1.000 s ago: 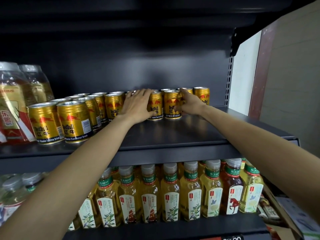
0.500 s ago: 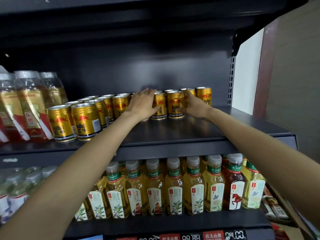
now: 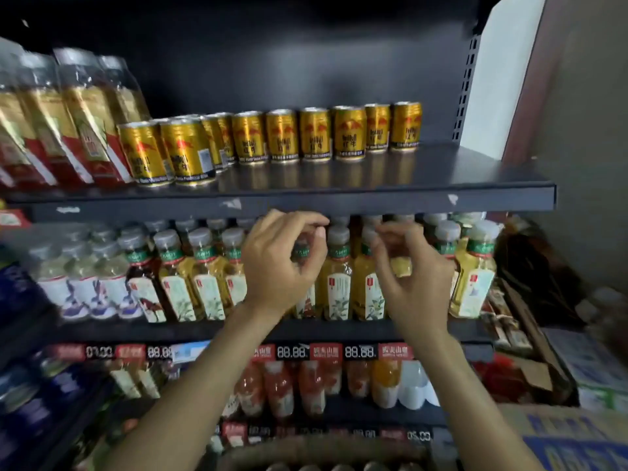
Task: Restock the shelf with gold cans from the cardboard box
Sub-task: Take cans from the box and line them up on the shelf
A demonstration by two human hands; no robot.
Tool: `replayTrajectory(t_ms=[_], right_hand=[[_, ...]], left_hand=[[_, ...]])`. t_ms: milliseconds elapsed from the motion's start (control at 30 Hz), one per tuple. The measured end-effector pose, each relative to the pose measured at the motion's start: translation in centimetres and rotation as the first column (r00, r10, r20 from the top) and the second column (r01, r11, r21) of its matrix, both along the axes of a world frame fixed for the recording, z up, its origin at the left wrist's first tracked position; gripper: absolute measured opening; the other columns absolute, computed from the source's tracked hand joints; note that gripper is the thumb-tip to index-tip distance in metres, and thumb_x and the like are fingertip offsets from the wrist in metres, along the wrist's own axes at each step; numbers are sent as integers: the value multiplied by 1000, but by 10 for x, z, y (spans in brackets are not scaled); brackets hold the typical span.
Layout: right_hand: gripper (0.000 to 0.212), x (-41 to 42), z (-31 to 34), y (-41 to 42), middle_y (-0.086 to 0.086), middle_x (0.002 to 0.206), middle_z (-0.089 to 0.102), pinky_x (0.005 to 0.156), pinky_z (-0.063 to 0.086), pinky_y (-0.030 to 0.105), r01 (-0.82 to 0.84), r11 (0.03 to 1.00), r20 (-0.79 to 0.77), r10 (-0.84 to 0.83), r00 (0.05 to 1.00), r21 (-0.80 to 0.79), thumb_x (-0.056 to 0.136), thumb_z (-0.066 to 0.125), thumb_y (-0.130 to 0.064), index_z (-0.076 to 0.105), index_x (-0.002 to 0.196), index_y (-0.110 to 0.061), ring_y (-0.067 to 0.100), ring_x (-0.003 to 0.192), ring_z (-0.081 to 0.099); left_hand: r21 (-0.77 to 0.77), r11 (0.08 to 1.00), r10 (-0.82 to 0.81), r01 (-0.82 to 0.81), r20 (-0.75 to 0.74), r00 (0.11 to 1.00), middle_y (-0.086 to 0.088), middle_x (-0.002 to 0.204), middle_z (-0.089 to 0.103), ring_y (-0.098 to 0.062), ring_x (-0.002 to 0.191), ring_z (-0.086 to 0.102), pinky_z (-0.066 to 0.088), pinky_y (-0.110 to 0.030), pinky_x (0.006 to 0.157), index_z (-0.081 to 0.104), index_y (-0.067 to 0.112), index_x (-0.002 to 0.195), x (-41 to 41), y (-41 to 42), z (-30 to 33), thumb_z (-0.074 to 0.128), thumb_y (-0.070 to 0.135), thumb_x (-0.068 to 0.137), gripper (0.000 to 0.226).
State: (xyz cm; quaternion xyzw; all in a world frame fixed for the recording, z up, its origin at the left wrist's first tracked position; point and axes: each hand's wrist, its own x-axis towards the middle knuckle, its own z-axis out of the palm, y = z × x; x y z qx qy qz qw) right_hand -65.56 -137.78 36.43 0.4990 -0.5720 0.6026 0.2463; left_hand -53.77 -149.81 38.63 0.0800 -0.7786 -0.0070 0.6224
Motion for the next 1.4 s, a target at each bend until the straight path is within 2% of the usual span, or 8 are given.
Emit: replayTrajectory(t_ms=[133, 300, 467, 600, 767, 1067, 1233, 1400], right_hand=[[16, 23, -96, 24, -3, 90, 67, 64, 50, 24, -86, 940, 28, 81, 996, 331, 89, 56, -19, 63, 102, -14, 10, 76, 63], [32, 43, -212, 53, 0, 107, 64, 72, 52, 38, -295, 561, 247, 161, 956, 774, 83, 61, -16, 58, 114, -22, 21, 95, 63], [37, 65, -277, 71, 7, 116, 63, 74, 51, 42, -316, 291, 282, 155, 947, 903, 84, 61, -17, 56, 120, -15, 30, 102, 60], [39, 83, -307, 75, 8, 125, 55, 72, 51, 39, -235, 119, 218, 139, 966, 965, 86, 56, -19, 50, 124, -17, 32, 107, 57], [47, 98, -332, 64, 9, 136, 48, 97, 39, 37, -125, 41, 112, 236, 965, 991, 89, 55, -20, 44, 134, -14, 29, 128, 41], [61, 112, -352, 22, 22, 142, 31, 103, 33, 45, 171, -32, -138, 453, 881, 985, 86, 53, -9, 33, 144, -20, 39, 128, 32], [52, 118, -368, 10, 19, 140, 31, 103, 33, 41, 253, -117, -186, 410, 893, 960, 87, 55, -16, 40, 137, -19, 35, 129, 30], [62, 111, -337, 16, 14, 138, 37, 102, 36, 40, 103, -45, -84, 306, 948, 994, 76, 72, -24, 46, 132, -16, 33, 124, 36]], left_hand=[[300, 953, -55, -30, 270, 961, 13, 82, 66, 3, 79, 56, 44, -16, 66, 69, 18, 95, 34, 21, -94, 52, 29, 89, 21], [583, 724, -180, -367, 674, 717, 18, 94, 65, 4, 85, 59, 46, -14, 72, 64, 27, 107, 100, 46, -211, 62, 27, 87, 19], [677, 477, -271, -560, 720, 639, 9, 104, 65, -7, 97, 61, 45, -17, 80, 64, 17, 111, 159, 70, -286, 66, 18, 85, 26], [640, 451, -273, -622, 763, 586, -5, 111, 64, -22, 103, 62, 52, -33, 81, 64, 30, 103, 187, 84, -327, 69, 29, 75, 28], [384, 598, -122, -704, 911, 393, 1, 119, 61, -25, 112, 53, 40, -37, 91, 57, 24, 120, 180, 92, -343, 67, 39, 80, 43], [316, 534, -286, -784, 940, 184, -7, 142, 35, -27, 137, 26, 41, -39, 93, 29, 20, 142, 148, 72, -394, 62, 52, 80, 77], [288, 501, -248, -816, 951, 183, -4, 135, 43, -26, 129, 35, 43, -39, 88, 43, 20, 126, 137, 67, -395, 70, 46, 75, 64], [441, 527, -256, -726, 898, 359, 0, 132, 46, -21, 124, 42, 45, -34, 90, 48, 29, 127, 154, 56, -378, 72, 51, 70, 66]])
